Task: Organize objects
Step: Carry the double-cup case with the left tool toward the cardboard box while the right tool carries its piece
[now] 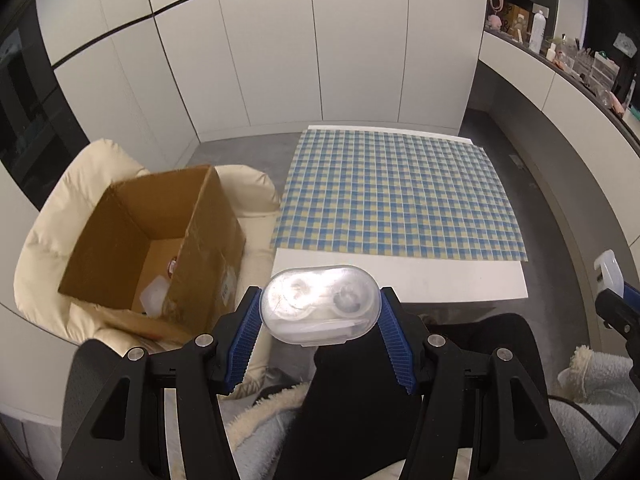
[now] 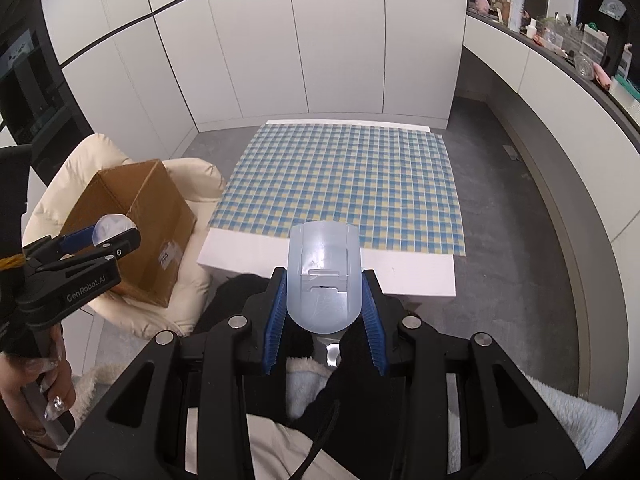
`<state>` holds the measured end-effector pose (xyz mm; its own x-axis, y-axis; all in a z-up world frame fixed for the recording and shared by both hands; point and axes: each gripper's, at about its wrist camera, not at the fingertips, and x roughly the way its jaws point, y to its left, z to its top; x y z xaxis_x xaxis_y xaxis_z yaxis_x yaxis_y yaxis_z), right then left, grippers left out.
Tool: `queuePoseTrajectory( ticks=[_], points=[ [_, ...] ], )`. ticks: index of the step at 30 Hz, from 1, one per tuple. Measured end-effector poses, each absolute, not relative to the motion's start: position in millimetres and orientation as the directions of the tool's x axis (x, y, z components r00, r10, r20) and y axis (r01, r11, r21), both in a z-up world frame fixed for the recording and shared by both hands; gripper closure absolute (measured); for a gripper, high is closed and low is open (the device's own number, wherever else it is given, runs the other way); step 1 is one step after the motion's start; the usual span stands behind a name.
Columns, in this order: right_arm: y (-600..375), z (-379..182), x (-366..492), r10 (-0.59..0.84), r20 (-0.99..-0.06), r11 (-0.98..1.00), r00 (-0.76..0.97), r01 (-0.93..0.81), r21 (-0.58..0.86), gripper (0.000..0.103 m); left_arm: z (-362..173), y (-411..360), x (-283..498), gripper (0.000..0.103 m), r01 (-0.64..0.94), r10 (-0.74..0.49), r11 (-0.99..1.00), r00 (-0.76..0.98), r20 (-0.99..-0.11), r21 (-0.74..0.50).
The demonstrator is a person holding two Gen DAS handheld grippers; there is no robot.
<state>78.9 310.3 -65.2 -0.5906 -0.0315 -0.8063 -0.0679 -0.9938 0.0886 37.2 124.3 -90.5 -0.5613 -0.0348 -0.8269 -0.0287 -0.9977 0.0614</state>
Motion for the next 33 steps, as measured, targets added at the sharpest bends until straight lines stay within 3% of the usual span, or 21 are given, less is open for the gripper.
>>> queuePoseTrajectory(
  ticks=[18,33],
  points=[
    [330.1,-108.9,130.2,-0.038,-0.861,-0.986,-0.507,-0.118,0.113,0.065,-99.1,133.1,55.6,0.045,-0.055,0.020,-0.998,-0.571,-0.821,0.014],
    [326.1,-113.6,123.1,-0.061,-0.867,-0.987,-0.494,-0.101,0.127,0.065,-113.5,127.4,50.5,0.045,-0.050,0.024,-0.999,-0.522,-0.852,0.002]
  ],
)
